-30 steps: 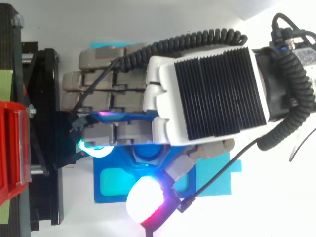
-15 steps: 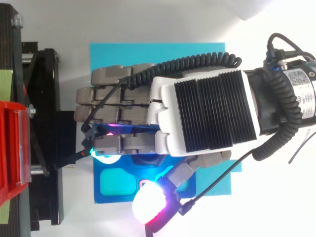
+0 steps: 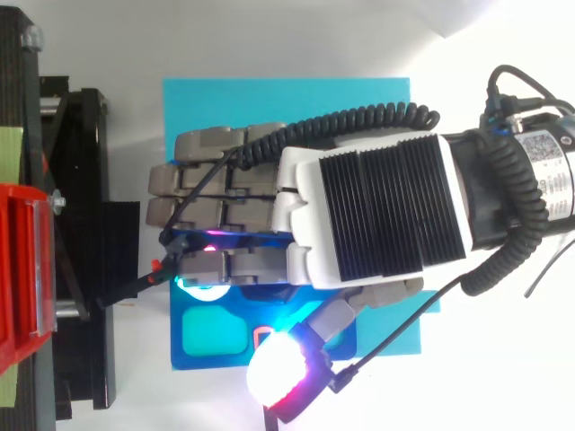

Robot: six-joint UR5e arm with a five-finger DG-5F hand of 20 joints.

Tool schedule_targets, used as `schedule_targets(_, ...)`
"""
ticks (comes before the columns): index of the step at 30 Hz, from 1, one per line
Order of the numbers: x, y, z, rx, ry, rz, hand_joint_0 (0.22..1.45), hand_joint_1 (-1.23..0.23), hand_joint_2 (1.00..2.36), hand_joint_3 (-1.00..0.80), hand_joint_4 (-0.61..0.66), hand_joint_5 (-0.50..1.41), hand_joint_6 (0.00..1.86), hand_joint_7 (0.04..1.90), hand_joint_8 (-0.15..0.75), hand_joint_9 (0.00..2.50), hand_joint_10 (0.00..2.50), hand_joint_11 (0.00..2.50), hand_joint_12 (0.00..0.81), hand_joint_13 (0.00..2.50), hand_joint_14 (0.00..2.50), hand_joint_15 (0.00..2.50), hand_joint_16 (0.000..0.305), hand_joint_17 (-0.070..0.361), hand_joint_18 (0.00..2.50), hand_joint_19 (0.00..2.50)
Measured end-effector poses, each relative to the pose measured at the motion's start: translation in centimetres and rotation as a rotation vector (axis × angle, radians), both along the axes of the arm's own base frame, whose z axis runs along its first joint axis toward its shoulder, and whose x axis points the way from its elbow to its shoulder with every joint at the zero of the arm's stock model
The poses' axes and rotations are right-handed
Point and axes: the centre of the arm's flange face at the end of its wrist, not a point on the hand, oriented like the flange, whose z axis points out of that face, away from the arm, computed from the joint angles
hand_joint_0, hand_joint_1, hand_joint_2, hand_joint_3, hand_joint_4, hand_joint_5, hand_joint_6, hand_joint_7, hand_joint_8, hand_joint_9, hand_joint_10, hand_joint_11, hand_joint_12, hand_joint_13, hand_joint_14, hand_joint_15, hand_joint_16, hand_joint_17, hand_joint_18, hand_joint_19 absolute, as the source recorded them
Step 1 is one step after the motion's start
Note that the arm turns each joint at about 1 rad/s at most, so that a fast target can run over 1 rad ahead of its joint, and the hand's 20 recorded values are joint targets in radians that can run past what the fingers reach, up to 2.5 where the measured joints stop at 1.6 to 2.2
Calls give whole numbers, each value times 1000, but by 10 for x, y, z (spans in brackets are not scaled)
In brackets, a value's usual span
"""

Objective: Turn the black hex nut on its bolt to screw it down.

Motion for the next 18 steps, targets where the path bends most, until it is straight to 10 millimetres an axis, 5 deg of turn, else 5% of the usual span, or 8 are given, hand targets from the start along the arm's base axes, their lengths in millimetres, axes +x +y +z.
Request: schedule_targets(18,0,6,-1,0,4,8,499,-174,1000,-500,282,-96,566,1159,296,462,3,133,367,463,0,61,52,117,379,181)
